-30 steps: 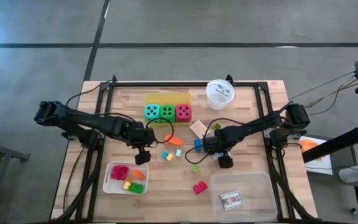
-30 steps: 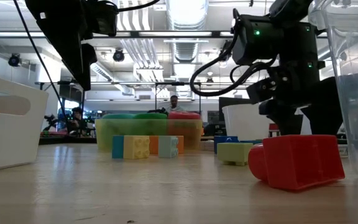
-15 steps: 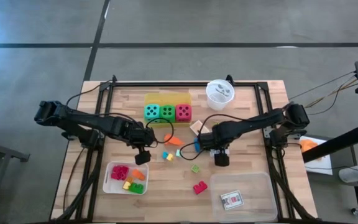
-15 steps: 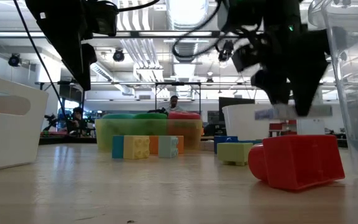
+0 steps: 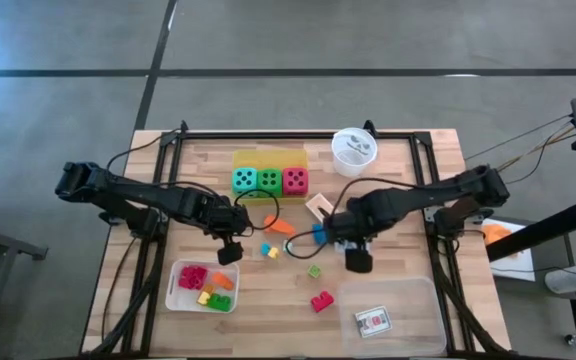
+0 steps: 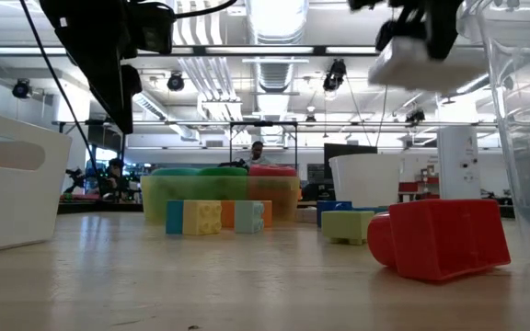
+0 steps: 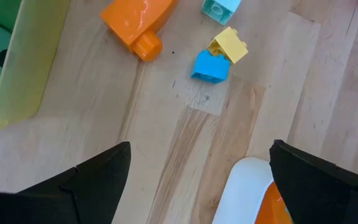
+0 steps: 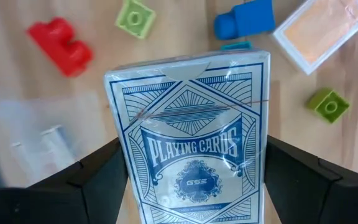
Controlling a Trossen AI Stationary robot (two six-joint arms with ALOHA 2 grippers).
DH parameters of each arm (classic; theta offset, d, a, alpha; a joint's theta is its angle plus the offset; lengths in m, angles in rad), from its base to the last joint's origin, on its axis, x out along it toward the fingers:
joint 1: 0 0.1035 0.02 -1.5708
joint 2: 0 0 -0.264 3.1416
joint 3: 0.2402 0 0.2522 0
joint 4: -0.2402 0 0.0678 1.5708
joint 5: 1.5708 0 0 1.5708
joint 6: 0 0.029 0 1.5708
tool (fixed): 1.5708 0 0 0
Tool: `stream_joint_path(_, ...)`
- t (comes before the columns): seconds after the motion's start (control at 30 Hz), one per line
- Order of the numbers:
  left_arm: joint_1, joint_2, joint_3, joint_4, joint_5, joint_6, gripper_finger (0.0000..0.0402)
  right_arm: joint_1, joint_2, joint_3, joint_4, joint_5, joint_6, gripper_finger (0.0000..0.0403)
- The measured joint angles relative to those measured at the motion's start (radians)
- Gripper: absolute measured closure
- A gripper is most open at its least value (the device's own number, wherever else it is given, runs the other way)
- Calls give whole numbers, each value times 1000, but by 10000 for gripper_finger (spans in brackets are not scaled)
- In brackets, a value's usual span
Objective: Pick & Place Toys
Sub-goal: Put the blue deck of cards into the transparent bin
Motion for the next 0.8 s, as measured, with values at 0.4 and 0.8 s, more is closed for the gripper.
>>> stream_joint_path(0.4,0,0,0,3,0,1,34,238,-20,155,-140,8,271,99)
stream_joint_path(0.8,0,0,0,6,0,4,34,466,-20,217,-151,23,596,99)
